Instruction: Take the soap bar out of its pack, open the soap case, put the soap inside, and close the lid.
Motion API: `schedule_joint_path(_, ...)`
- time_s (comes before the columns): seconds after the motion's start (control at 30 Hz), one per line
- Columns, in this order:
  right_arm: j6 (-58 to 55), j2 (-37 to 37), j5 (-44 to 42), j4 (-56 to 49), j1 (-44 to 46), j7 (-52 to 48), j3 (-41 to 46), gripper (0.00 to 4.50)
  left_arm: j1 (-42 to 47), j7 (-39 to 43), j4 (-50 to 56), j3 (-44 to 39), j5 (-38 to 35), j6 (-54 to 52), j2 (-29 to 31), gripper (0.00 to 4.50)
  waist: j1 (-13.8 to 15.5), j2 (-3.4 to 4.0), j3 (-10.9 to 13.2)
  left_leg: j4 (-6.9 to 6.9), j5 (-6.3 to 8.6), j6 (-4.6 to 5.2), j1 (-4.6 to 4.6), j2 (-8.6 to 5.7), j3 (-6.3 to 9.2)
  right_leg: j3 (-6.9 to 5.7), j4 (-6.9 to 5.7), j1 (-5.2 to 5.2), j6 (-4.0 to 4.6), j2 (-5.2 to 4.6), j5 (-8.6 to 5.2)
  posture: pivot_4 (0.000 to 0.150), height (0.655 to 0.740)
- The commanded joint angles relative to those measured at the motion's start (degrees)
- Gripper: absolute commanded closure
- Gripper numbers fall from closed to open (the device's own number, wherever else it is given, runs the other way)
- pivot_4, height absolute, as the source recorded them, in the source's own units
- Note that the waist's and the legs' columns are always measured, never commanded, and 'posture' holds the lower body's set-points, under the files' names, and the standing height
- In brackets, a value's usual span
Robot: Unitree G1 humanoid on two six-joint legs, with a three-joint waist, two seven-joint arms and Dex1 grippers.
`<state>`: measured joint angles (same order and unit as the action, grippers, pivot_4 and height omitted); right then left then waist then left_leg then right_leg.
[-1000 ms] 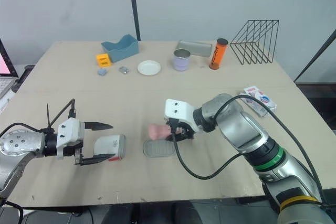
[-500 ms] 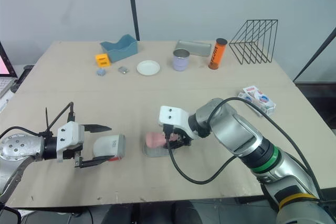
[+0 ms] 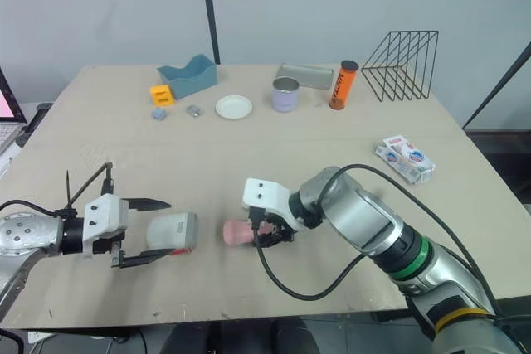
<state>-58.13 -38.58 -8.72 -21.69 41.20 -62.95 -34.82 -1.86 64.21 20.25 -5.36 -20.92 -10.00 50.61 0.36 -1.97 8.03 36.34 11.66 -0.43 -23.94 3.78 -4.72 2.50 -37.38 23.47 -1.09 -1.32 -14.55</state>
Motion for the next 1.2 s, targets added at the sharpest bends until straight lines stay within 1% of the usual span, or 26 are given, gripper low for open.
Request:
schedule_joint_path(0.03, 1.2, 0.2, 0.2, -0.5, -0.2, 1.1, -0.7, 2.25, -0.6, 0.8, 3.2, -2.4, -2.3, -1.1, 1.4, 0.00, 0.0, -0.01, 0.0, 0.00, 0.01, -0.01, 0.01, 0.01, 0.00, -0.01, 0.01, 0.01, 0.00, 0.00, 0.00, 0.150, 0.7393)
schedule_joint_path(0.1, 1.6, 0.2, 0.2, 0.0, 0.0, 1.4, -0.9, 2.25, -0.6, 0.8, 4.0, -2.8, -3.5, -2.3, 1.5, 0.00, 0.0, -0.01, 0.0, 0.00, 0.01, -0.01, 0.01, 0.01, 0.00, -0.01, 0.02, 0.01, 0.01, -0.02, -0.01, 0.150, 0.7393)
schedule_joint_path(0.83, 4.2, 0.3, 1.4, 3.6, 0.5, 1.6, -2.3, 2.25, -0.7, 0.9, 3.7, -1.9, -1.0, -1.2, 1.2, 0.00, 0.0, -0.01, 0.0, 0.00, 0.02, -0.03, 0.02, 0.01, 0.00, -0.02, 0.03, 0.05, 0.02, -0.01, -0.02, 0.150, 0.7393)
schedule_joint_path(0.9, 4.1, 0.4, 1.3, 3.6, 0.6, 1.6, -2.1, 1.23, -0.7, 0.9, 3.6, -1.8, -0.8, -1.1, 1.1, 0.00, 0.0, -0.01, 0.0, -0.01, 0.02, -0.04, 0.02, 0.01, 0.01, -0.02, 0.03, 0.04, 0.02, 0.00, -0.02, 0.150, 0.7393)
schedule_joint_path(0.93, 4.1, 0.4, 1.2, 3.7, 0.8, 1.5, -2.0, 0.93, -0.7, 0.8, 3.5, -1.8, -0.7, -1.0, 1.0, 0.00, 0.0, -0.01, 0.0, -0.01, 0.02, -0.04, 0.02, 0.01, 0.01, -0.02, 0.03, 0.04, 0.02, 0.00, -0.02, 0.150, 0.7393)
schedule_joint_path(1.0, 4.0, 0.5, 1.1, 4.0, 1.1, 1.5, -1.8, 0.10, -0.6, 0.8, 3.5, -1.8, -0.5, -1.0, 0.8, 0.00, 0.0, -0.01, 0.0, -0.01, 0.02, -0.04, 0.02, 0.01, 0.01, -0.02, 0.03, 0.04, 0.02, 0.00, -0.02, 0.150, 0.7393)
schedule_joint_path(1.03, 4.0, 0.5, 0.9, 4.0, 1.2, 1.4, -1.6, 0.04, -0.6, 0.8, 3.4, -1.8, -0.4, -0.9, 0.7, 0.00, 0.0, -0.01, 0.0, -0.01, 0.02, -0.04, 0.02, 0.01, 0.01, -0.02, 0.03, 0.05, 0.02, 0.00, -0.02, 0.150, 0.7393)
schedule_joint_path(1.2, 3.5, 0.4, 0.3, 3.5, 1.6, 1.2, -0.9, 0.04, -0.4, 0.8, 3.1, -1.6, -0.2, -0.6, 0.5, 0.00, 0.0, -0.01, 0.0, -0.01, 0.03, -0.04, 0.02, 0.02, 0.03, -0.02, 0.03, 0.06, 0.02, -0.01, -0.02, 0.150, 0.7393)
